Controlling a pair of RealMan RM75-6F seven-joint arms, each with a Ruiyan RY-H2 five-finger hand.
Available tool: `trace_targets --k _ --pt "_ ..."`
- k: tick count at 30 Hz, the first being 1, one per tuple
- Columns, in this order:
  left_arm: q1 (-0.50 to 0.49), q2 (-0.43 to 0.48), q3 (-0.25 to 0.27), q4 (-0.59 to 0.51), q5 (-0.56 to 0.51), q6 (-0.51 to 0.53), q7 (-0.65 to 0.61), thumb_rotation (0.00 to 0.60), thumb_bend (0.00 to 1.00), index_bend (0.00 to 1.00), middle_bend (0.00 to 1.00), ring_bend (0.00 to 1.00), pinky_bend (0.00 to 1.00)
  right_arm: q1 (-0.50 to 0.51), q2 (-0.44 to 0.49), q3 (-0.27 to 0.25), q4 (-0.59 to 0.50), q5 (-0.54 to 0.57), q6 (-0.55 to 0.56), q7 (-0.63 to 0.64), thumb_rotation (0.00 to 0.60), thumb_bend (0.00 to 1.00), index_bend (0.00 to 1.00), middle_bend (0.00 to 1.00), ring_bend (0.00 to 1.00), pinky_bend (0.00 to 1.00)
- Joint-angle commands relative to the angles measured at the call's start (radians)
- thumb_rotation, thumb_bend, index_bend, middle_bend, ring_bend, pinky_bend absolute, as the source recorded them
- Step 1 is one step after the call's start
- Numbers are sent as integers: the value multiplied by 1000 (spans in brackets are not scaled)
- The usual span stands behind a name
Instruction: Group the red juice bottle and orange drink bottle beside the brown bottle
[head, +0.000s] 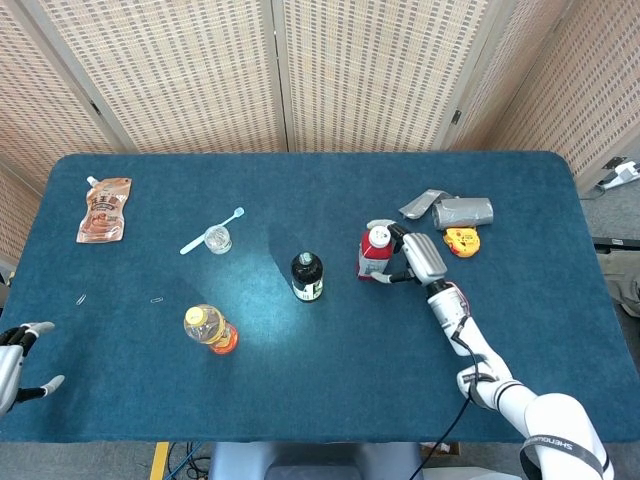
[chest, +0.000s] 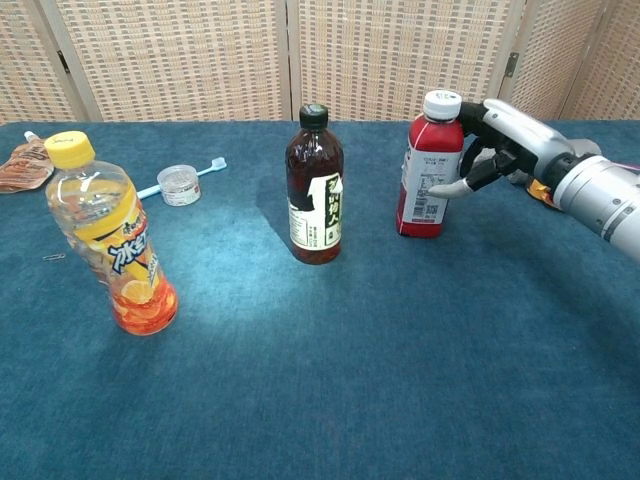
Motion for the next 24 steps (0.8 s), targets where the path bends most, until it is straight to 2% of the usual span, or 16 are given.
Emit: trace_targets --k 1,7,11,14,18,24 --pt "-1 -1 0 1 -2 -2 0 600 55 258 271 239 402 -1 2 -1 0 1 3 -1 600 0 117 144 206 424" --pt "-3 -6 4 6 -1 -9 9 600 55 258 272 239 404 -13 24 0 -24 -12 70 -12 600 0 85 126 184 410" --pt "-7 -13 5 12 -1 -15 17 600 55 258 273 239 406 -36 87 -5 -106 -23 120 -95 600 0 84 130 184 410" --pt "-8 -17 6 12 2 -16 23 600 55 258 273 240 407 -65 173 -9 -236 -22 147 -201 600 0 86 150 184 409" --pt "-10 -22 9 8 11 -14 32 600 55 258 273 240 410 -122 317 -25 -467 -18 181 -427 600 0 114 185 184 409" --pt "-12 -27 16 -1 28 -12 43 600 55 258 273 240 414 -215 528 -65 -801 -5 220 -685 600 2 221 235 185 409"
